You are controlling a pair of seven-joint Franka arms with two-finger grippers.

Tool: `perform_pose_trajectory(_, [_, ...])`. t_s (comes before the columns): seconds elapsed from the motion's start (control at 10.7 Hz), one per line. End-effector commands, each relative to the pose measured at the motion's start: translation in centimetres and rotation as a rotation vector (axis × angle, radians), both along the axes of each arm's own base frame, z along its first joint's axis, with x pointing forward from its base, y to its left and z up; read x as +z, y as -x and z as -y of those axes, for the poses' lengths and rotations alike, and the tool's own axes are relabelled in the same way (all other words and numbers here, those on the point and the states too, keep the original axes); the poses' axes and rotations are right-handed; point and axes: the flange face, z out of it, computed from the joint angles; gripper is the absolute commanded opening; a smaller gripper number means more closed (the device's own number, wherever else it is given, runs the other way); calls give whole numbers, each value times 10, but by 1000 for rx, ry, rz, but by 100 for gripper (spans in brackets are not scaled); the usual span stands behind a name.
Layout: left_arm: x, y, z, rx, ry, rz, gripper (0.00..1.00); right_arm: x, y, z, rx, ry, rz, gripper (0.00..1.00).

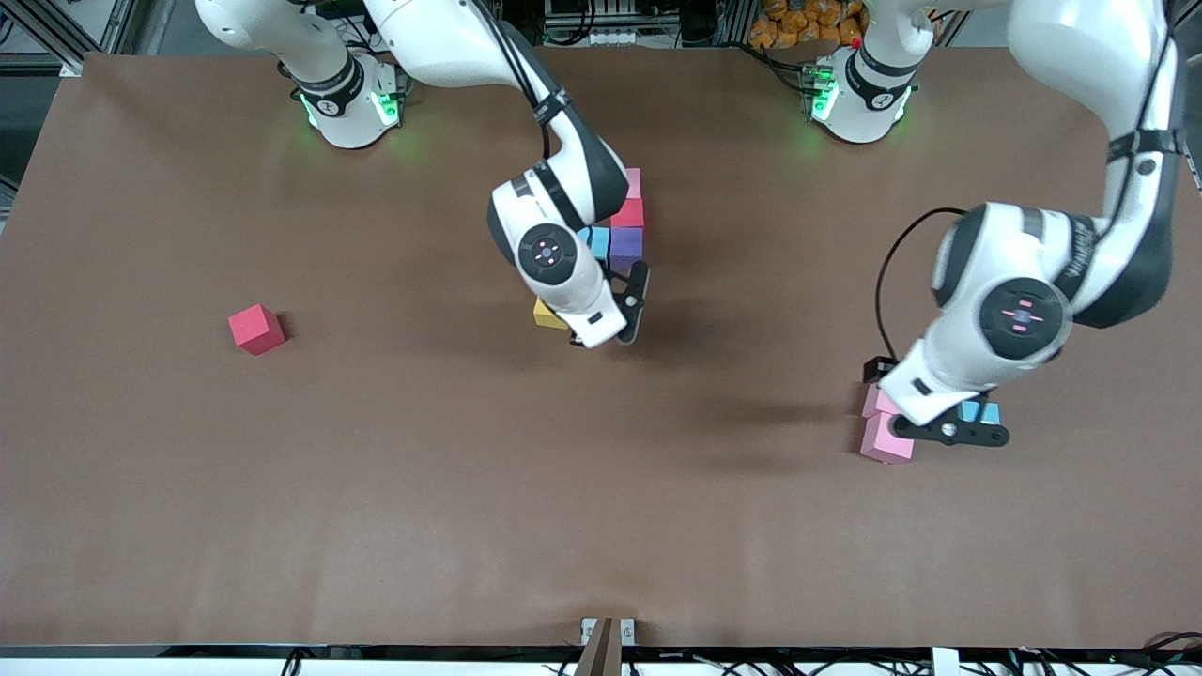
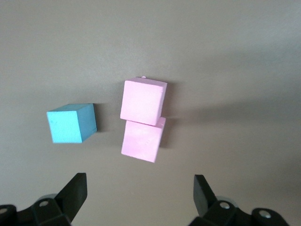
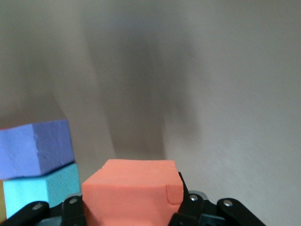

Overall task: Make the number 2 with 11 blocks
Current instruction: 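Lower the orange cube beside yellow while the left gripper reaches pink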

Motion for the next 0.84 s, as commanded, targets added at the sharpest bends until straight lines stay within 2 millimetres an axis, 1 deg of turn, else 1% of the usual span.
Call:
perform_pose_trajectory(0.0, [-54, 6, -48, -122, 113, -16, 100, -16, 24, -11, 71, 1, 57, 22])
perform_pose_trajectory(0.09, [-72, 6, -48, -159, 130, -26, 100, -25, 29, -9, 88, 4, 67, 22])
perform_pose_trajectory(0.19, [-79, 7, -41, -182, 127, -38, 100, -34, 34, -3, 97, 12, 69, 21])
perform_pose_trajectory(0.37, [-93, 6, -44, -223, 130, -57, 100, -49, 47, 4, 109, 25, 80, 20])
perform_pose_trajectory(0.56, [-101, 4, -44, -219, 145, -52, 100, -53, 55, 1, 119, 30, 80, 20])
perform_pose_trajectory(0.75, [-104, -1, -44, -191, 170, -48, 100, -58, 57, 4, 117, 34, 84, 20])
